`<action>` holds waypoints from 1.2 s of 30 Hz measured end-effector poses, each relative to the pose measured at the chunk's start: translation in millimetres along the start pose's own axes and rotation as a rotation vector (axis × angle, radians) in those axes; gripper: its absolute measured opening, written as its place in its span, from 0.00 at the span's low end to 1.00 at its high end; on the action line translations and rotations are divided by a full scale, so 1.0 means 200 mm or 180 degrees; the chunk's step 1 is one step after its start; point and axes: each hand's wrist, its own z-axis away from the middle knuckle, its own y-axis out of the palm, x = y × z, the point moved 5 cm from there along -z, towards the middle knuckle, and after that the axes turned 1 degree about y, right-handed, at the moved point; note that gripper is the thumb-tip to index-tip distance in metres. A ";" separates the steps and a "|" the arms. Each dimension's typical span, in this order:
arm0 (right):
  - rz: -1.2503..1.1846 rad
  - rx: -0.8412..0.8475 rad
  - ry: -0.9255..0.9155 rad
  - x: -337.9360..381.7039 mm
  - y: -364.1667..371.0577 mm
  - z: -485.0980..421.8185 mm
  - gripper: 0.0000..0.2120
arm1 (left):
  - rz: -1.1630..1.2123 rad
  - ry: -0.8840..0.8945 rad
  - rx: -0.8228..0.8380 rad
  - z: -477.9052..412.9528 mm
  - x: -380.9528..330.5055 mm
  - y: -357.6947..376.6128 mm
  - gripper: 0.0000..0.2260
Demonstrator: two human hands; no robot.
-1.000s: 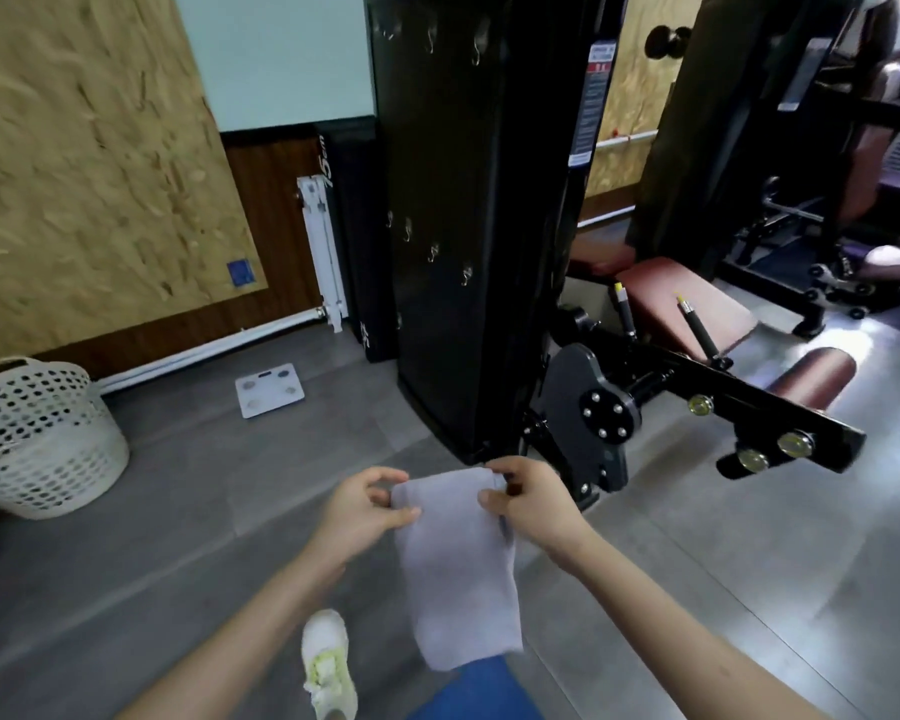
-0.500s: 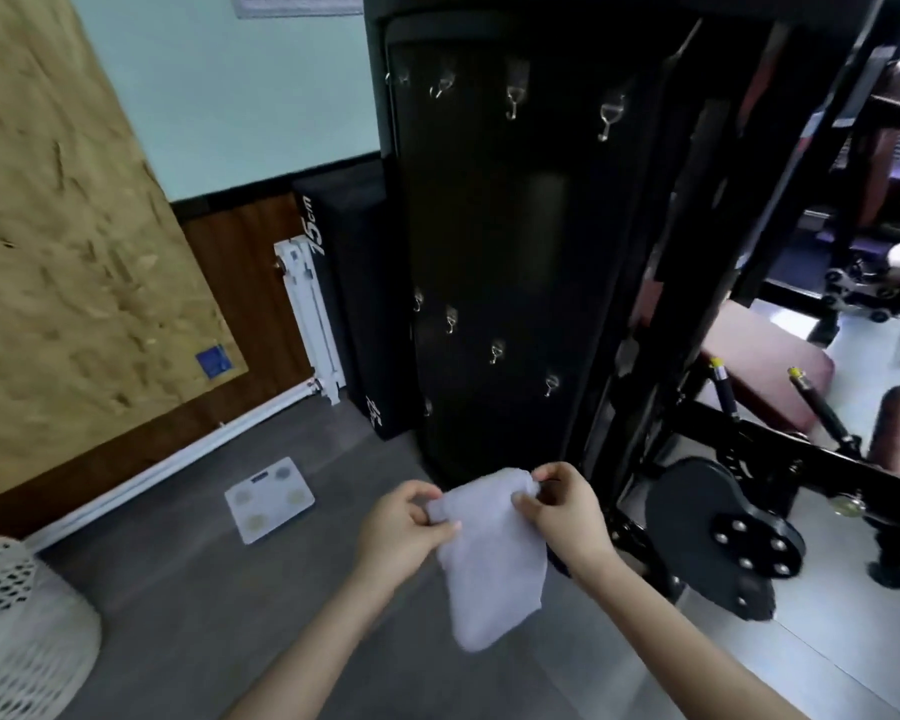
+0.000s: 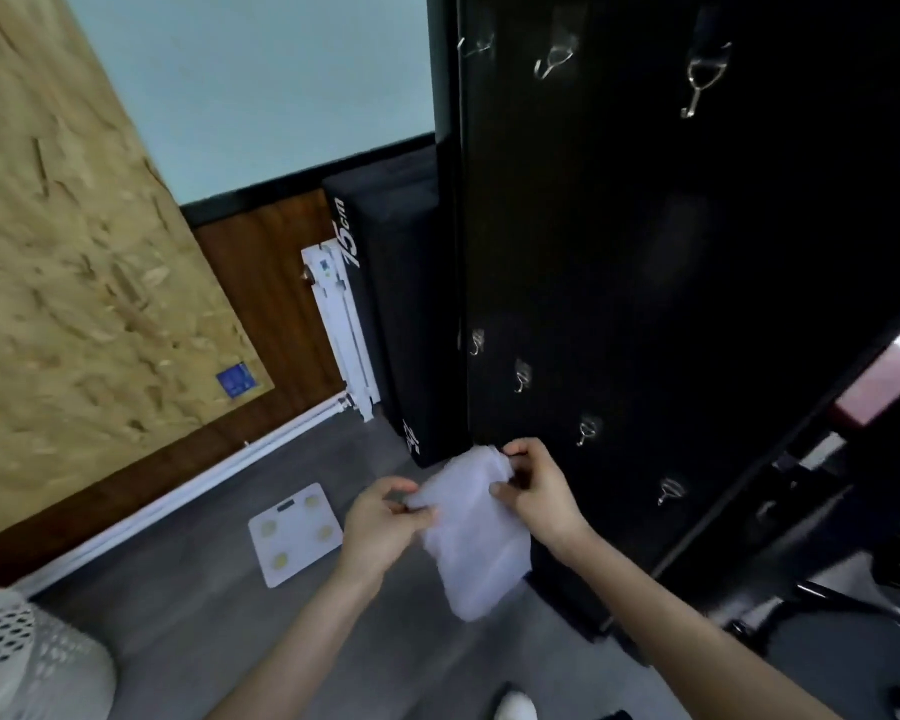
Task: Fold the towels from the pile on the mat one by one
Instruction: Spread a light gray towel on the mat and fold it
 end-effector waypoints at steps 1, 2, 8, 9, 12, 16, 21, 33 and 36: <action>-0.0076 -0.0087 0.0004 0.01 0.01 -0.09 0.16 | 0.0053 -0.0013 -0.0039 -0.08 -0.01 0.00 0.13; -0.0178 -0.0181 0.0035 0.02 0.03 -0.18 0.16 | 0.0087 -0.0038 -0.0097 -0.16 -0.02 -0.01 0.12; -0.0463 -0.0628 0.0164 0.05 0.11 -0.61 0.14 | -0.0239 -0.0236 0.0029 -0.61 -0.11 -0.02 0.11; -0.0427 -0.0659 0.0133 0.06 0.12 -0.68 0.13 | -0.0292 -0.0373 0.0259 -0.70 -0.12 -0.01 0.09; -0.0233 -0.0581 0.0077 0.06 0.19 -0.87 0.15 | -0.0755 -0.0765 0.0887 -0.95 -0.11 -0.01 0.07; 0.0071 -0.0559 0.0147 0.03 0.28 -1.08 0.19 | -0.2329 0.0529 0.0995 -1.33 -0.22 0.01 0.08; 0.0162 -0.0597 0.0348 0.06 0.31 -1.27 0.18 | -0.1369 0.1736 0.1653 -1.67 -0.43 0.13 0.12; 0.0195 -0.1152 0.0646 -0.06 0.30 -1.45 0.14 | -0.1213 0.1430 0.2887 -2.05 -0.33 0.38 0.10; 0.0738 -0.1384 0.0506 -0.11 0.30 -1.46 0.13 | -0.0998 0.1200 0.2926 -2.09 -0.33 0.43 0.06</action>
